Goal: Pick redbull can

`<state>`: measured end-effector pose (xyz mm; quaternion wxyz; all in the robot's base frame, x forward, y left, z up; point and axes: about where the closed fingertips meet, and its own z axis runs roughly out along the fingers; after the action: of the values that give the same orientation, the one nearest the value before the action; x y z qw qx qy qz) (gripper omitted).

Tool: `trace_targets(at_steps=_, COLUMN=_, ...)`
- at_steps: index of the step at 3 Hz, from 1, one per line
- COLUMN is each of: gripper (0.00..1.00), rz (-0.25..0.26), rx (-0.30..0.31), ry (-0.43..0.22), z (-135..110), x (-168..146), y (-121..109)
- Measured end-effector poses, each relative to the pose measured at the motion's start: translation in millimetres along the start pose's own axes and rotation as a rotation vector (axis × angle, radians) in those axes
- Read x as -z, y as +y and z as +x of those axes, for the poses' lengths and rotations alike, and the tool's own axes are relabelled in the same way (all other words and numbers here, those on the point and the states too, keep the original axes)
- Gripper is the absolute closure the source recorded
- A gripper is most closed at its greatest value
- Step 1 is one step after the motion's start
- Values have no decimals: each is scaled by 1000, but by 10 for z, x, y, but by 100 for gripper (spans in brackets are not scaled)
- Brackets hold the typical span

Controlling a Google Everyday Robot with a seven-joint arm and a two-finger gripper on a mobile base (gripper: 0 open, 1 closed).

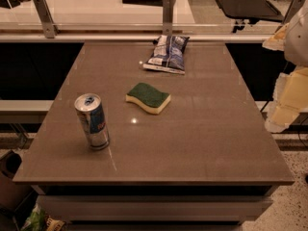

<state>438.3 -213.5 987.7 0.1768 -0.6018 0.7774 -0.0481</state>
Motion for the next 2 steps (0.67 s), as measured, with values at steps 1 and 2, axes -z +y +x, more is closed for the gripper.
trace_targets(at_steps=1, gripper=0, rz=0, rx=0, ry=0, z=0, x=0, y=0)
trace_targets(at_steps=2, gripper=0, rz=2, rx=-1, ry=-16, z=-18, x=15, y=3)
